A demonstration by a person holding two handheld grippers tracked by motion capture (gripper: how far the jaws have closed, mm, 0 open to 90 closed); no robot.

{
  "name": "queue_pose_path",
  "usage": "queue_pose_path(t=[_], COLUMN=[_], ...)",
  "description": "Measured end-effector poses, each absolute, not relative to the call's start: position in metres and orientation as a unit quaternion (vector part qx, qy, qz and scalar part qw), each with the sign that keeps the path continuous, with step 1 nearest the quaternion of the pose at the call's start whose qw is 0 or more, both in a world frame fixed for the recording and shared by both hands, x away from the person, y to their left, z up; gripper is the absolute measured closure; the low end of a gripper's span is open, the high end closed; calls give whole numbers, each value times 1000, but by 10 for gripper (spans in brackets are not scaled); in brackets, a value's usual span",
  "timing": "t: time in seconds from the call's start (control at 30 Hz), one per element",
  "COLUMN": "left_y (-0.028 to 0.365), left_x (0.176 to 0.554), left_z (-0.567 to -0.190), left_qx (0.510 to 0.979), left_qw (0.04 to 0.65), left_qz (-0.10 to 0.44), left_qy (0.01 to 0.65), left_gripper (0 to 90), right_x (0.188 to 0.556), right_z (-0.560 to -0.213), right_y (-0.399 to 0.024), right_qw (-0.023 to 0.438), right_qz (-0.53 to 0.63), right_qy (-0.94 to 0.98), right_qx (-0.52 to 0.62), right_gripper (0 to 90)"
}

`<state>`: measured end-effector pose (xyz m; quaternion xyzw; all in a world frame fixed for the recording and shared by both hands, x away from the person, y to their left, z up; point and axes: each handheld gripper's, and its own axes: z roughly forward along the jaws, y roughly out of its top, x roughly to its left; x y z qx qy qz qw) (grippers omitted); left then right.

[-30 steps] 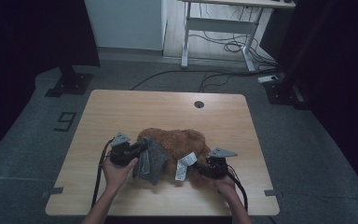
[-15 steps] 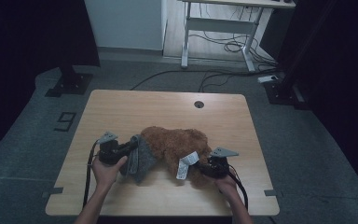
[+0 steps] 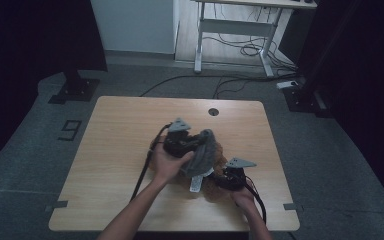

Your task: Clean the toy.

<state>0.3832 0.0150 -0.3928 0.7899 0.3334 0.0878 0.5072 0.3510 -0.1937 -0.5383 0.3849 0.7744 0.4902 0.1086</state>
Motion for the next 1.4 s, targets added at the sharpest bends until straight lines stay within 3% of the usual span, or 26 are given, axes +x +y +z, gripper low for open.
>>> queue_pose_path(t=[0.1, 0.23, 0.3, 0.43, 0.53, 0.73, 1.03, 1.17, 1.4], left_y=[-5, 0, 12, 41, 75, 140, 181, 198, 205], left_x=[396, 408, 412, 411, 411, 397, 386, 387, 389], left_z=[-409, -440, -446, -442, -446, -464, -468, -481, -517], left_qx=[809, 812, 799, 798, 789, 734, 723, 724, 726], left_qw=[467, 446, 461, 435, 424, 489, 480, 446, 435], left_qz=[105, 96, 70, 130, 143, 97, 127, 137, 86], left_qy=[342, 364, 380, 396, 421, 461, 480, 508, 525], left_gripper=[806, 807, 807, 807, 807, 806, 806, 807, 806], right_x=[351, 352, 353, 353, 353, 353, 352, 352, 355], right_z=[-539, -540, -543, -542, -542, -542, -543, -543, -545], right_y=[-194, -194, -194, -194, -196, -194, -193, -193, -198], right_qw=[108, 110, 107, 108, 105, 108, 108, 111, 109], right_qz=[491, 486, 484, 484, 485, 486, 484, 481, 478], right_qy=[774, 775, 775, 775, 775, 777, 777, 778, 776], right_qx=[384, 389, 392, 392, 392, 387, 387, 388, 396], right_gripper=[605, 605, 603, 604, 604, 601, 602, 602, 601])
